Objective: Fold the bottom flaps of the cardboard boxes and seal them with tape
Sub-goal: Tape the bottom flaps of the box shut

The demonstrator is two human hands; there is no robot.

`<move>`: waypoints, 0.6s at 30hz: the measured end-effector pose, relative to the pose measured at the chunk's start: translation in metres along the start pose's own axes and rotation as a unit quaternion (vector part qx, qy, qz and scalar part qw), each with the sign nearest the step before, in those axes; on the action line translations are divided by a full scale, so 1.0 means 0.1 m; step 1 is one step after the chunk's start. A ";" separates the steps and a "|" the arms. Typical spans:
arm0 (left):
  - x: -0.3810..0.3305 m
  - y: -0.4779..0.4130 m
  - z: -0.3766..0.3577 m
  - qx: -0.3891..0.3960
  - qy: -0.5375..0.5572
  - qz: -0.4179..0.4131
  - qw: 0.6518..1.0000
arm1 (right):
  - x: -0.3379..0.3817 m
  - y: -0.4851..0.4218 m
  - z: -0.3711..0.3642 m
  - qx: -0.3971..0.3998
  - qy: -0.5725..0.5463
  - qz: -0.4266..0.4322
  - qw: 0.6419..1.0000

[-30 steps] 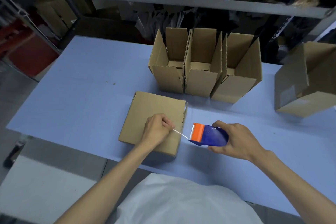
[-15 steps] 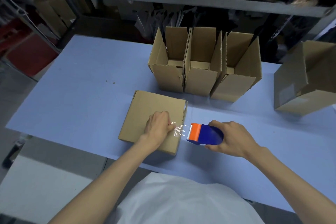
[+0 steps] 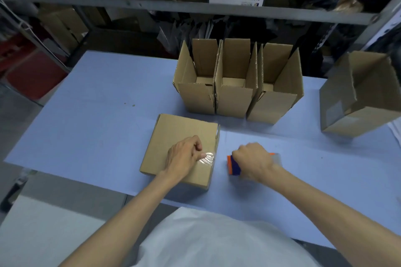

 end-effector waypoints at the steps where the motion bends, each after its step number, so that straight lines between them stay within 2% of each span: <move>1: -0.05 0.02 0.00 -0.002 0.005 -0.022 1.000 | -0.03 0.03 -0.10 0.010 0.005 -0.007 1.000; 3: -0.16 0.03 0.01 0.004 -0.011 -0.087 0.996 | -0.15 0.06 -0.20 0.004 -0.047 -0.040 0.998; 5: -0.26 0.04 -0.12 0.053 -0.057 -0.155 0.985 | -0.29 0.10 -0.16 -0.007 -0.113 -0.069 0.991; 8: -0.35 0.08 -0.35 0.167 -0.134 -0.192 0.958 | -0.46 0.17 -0.07 -0.026 -0.174 -0.081 0.981; 11: -0.51 0.08 -0.45 0.218 -0.239 -0.245 0.914 | -0.70 0.25 0.07 -0.048 -0.257 -0.110 0.959; 13: -0.55 0.08 -0.47 0.232 -0.240 -0.248 0.909 | -0.82 0.31 0.20 -0.080 -0.301 -0.118 0.943; 14: -0.58 0.05 -0.38 0.197 -0.191 -0.229 0.934 | -0.84 0.35 0.27 -0.095 -0.327 -0.108 0.934; 16: -0.51 -0.06 -0.02 0.035 0.002 -0.110 0.993 | -0.82 0.44 0.48 -0.132 -0.384 -0.063 0.912; 17: -0.43 -0.09 0.11 -0.034 0.116 -0.025 0.992 | -0.80 0.48 0.58 -0.152 -0.407 -0.041 0.900; 18: -0.37 -0.10 0.12 -0.053 0.232 0.056 0.970 | -0.80 0.53 0.67 -0.169 -0.425 -0.026 0.889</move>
Point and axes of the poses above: each hand's wrist, its own y-axis away from the middle knuckle, its own z-axis out of the back of the hand, x = y × z, the point moved 10 cm from there along -y, towards the middle knuckle, and after that the axes turned 15 degrees about -z, right-handed, at the moved point
